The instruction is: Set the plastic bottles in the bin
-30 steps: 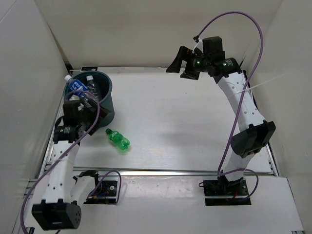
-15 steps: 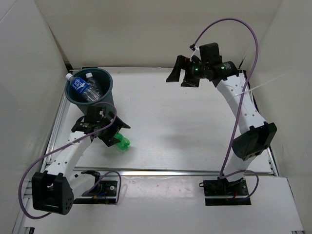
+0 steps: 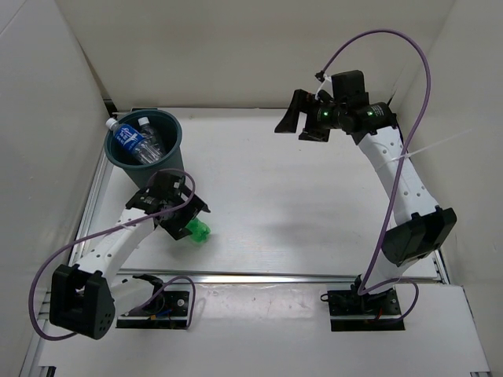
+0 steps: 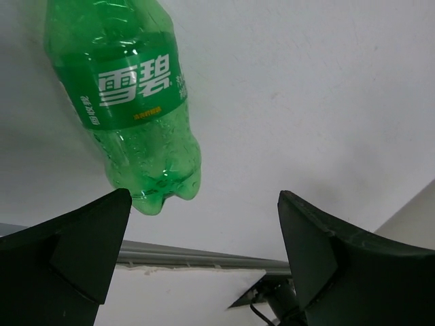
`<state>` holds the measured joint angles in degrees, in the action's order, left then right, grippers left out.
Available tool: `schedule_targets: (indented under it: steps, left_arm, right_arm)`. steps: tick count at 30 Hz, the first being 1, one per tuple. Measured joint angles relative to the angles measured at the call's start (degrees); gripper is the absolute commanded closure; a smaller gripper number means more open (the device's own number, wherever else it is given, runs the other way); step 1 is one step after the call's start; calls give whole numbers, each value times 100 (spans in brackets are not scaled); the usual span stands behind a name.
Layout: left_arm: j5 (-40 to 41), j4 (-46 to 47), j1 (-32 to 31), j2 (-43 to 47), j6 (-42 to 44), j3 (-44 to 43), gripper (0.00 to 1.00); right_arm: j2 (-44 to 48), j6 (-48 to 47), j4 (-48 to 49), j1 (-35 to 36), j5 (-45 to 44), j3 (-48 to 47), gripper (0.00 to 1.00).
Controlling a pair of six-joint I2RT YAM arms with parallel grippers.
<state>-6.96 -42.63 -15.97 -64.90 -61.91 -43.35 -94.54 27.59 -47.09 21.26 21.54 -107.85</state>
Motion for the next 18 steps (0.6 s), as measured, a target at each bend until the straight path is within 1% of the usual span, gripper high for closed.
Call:
schedule_targets:
  steps: [4, 8, 12, 17, 18]
  left_arm:
    - [424, -28, -140, 0, -74, 28, 0]
    - [776, 50, -190, 2, -122, 365, 0]
    - [918, 105, -192, -28, -162, 745, 0]
    - [981, 278, -195, -170, -179, 916, 0]
    - [984, 297, -197, -210, -179, 925, 2]
  right_arm:
    - [0, -4, 2, -15, 2, 7, 0]
    - [0, -39, 0, -15, 4, 7, 0]
    - [2, -68, -15, -15, 4, 7, 0]
    - [68, -107, -42, -15, 4, 57, 0]
    - [87, -109, -55, -15, 2, 74, 0]
